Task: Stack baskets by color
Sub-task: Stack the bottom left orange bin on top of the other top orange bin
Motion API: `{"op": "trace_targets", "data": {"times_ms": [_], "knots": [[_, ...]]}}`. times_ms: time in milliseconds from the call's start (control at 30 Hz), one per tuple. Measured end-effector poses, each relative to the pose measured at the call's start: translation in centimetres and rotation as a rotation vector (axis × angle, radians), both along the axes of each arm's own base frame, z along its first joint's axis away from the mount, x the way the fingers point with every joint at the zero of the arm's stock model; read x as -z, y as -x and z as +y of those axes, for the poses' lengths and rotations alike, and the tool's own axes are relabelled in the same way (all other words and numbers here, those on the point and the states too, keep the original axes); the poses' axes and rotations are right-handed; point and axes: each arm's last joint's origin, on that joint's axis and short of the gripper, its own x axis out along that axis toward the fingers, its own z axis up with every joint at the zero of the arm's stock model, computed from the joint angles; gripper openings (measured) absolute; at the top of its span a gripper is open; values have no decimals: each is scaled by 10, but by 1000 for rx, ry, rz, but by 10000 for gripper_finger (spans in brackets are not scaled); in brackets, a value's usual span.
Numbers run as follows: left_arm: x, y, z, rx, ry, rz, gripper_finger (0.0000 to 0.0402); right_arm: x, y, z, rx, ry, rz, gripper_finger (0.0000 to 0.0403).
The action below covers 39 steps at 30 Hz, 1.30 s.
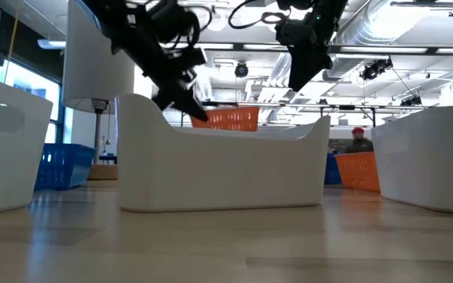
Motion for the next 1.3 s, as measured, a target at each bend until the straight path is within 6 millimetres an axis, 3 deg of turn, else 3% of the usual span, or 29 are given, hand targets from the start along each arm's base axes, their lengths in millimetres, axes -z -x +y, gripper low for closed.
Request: {"op": "trace_targets", "data": {"times_ms": [233,967,1300], "knots": [[5,10,23,-4,0,36,0,0,0,0,0,1,-2,114],[5,10,37,13,-30,-19,0,0,-1,0,23,-7,-17,114],[28,5,47,7,-4,21,0,-1,-1,0,23,-7,-18,114]]}}
